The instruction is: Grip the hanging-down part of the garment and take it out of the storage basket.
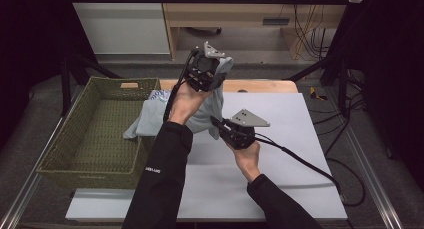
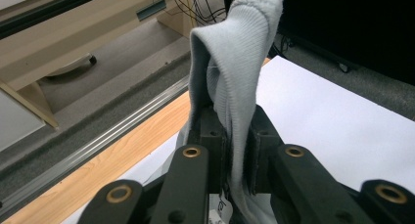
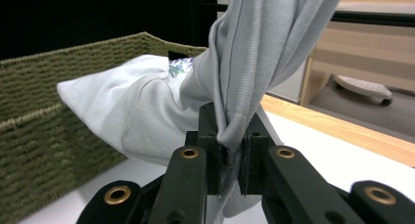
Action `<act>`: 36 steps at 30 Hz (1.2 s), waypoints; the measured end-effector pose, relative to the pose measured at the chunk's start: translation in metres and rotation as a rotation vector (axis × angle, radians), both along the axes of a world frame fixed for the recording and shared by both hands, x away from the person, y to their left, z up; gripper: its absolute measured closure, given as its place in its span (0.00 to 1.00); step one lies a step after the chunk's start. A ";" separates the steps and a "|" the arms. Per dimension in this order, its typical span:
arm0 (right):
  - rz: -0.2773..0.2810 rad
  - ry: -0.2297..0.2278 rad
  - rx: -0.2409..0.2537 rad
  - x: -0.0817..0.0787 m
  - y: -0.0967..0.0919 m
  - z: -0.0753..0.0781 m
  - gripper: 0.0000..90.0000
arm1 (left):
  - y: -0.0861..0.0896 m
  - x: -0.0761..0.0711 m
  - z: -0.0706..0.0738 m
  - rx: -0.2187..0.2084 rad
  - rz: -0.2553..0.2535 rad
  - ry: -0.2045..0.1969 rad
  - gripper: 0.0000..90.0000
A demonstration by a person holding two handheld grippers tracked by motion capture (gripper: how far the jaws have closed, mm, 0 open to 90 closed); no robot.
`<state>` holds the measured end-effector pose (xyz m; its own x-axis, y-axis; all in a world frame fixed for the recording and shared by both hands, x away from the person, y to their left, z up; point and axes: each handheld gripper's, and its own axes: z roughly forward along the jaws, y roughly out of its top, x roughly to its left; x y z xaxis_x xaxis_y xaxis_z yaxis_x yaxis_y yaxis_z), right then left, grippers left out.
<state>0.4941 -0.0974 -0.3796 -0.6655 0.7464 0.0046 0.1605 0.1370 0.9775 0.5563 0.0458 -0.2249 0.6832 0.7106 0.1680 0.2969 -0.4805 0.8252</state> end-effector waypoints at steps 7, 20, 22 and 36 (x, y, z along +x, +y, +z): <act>-0.015 -0.008 -0.004 -0.007 -0.021 0.004 0.92 | -0.005 -0.002 0.001 0.023 -0.018 0.003 0.89; -0.034 -0.047 -0.006 -0.023 -0.051 0.017 0.92 | -0.010 -0.005 -0.002 -0.007 -0.034 0.010 0.89; -0.039 -0.062 -0.013 -0.025 -0.055 0.019 0.92 | -0.012 -0.006 -0.002 -0.007 -0.039 0.011 0.89; -0.059 -0.052 0.001 -0.030 -0.070 0.019 0.90 | -0.021 -0.009 -0.005 -0.018 -0.054 0.015 0.89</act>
